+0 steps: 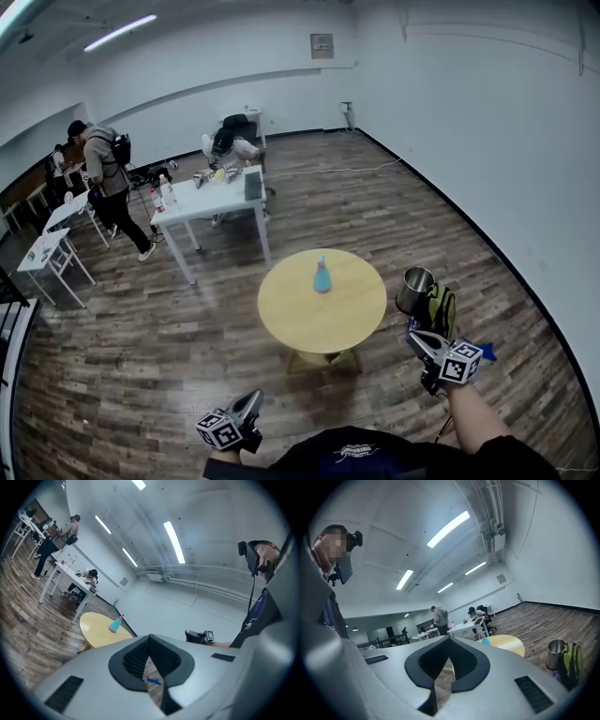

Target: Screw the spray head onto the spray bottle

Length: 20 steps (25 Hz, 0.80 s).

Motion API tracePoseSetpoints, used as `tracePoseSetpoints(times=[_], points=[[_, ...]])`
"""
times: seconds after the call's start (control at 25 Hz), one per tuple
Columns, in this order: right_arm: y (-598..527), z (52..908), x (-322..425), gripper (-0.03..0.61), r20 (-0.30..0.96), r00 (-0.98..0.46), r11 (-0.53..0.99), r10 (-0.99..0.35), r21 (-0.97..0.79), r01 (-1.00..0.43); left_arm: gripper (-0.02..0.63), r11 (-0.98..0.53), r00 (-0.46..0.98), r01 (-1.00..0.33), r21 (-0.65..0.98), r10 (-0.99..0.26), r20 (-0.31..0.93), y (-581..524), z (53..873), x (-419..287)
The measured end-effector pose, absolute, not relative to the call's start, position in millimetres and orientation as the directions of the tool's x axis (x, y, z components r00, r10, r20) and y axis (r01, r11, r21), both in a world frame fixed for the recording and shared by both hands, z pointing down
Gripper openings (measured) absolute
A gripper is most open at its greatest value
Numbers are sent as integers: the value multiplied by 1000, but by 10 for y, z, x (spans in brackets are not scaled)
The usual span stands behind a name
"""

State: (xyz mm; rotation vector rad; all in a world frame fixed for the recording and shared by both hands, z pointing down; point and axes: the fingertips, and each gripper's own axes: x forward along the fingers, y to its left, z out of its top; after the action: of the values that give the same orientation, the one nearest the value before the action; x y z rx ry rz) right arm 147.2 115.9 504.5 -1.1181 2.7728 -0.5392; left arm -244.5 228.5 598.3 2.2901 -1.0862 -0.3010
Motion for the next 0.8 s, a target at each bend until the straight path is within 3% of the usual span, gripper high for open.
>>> tracePoseSetpoints(times=[0.56, 0.8], points=[[-1034, 5084, 1904, 11, 21, -873, 815, -488, -348, -464, 9, -366, 455, -767, 526, -890, 44, 685, 5867, -1591], [-1645, 5121, 2070, 11, 18, -887, 824, -461, -362, -436, 9, -373, 464, -778, 506, -884, 61, 24, 5797, -1242]])
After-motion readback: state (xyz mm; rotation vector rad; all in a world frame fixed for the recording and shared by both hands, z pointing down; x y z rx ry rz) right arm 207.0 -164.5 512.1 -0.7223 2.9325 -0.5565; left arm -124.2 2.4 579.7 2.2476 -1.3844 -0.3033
